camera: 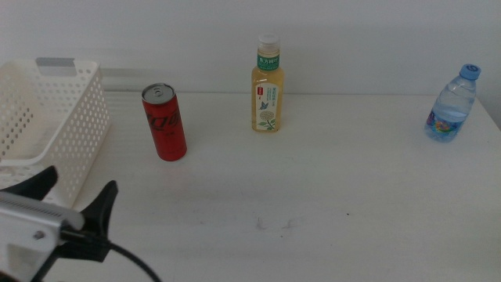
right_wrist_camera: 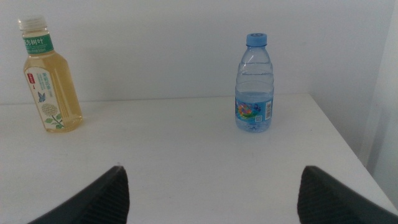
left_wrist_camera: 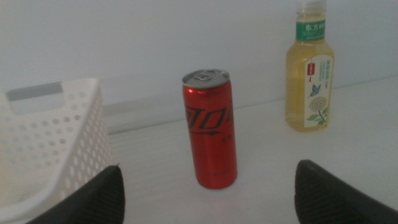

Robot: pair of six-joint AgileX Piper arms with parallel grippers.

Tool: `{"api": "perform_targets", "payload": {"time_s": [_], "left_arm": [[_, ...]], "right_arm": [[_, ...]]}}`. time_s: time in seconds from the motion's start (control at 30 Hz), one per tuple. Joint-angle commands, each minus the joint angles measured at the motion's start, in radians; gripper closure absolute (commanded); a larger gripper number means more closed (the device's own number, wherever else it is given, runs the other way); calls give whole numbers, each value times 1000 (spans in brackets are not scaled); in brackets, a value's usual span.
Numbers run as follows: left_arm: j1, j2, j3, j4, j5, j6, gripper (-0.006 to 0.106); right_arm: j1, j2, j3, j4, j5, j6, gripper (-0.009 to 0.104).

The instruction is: Use arms to grab the bottles and put them into the dustbin to the left of the table.

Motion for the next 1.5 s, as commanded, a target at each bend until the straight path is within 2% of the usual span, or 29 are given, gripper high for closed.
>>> {"api": "perform_targets", "payload": {"time_s": [0.0, 0.07, 0.27, 0.63, 0.87, 1.0, 1.07, 1.47], "left_arm": [[-8, 137, 1, -2, -186, -10, 7], [-8, 218, 1, -11, -270, -10, 7], [-8, 366, 1, -19, -270, -10, 7], [-8, 385, -119, 37, -270, -7, 7], [-8, 386, -245, -18, -95, 2, 7], [-8, 390, -336, -10, 93, -27, 7], [-8, 414, -363, -7, 110, -32, 7], [-8, 792, -524, 24, -165, -89, 7]], "right_arm": [[-5, -4, 3, -8, -10, -6, 2], [-5, -4, 3, -8, -10, -6, 2], [-5, -4, 3, -8, -10, -6, 2], [-5, -4, 3, -8, -10, -6, 2], [-5, -4, 3, -8, -10, -6, 2], [-5, -4, 3, -8, -10, -6, 2], [-5, -4, 3, -8, -10, -6, 2], [-5, -4, 3, -8, -10, -6, 2]]}}
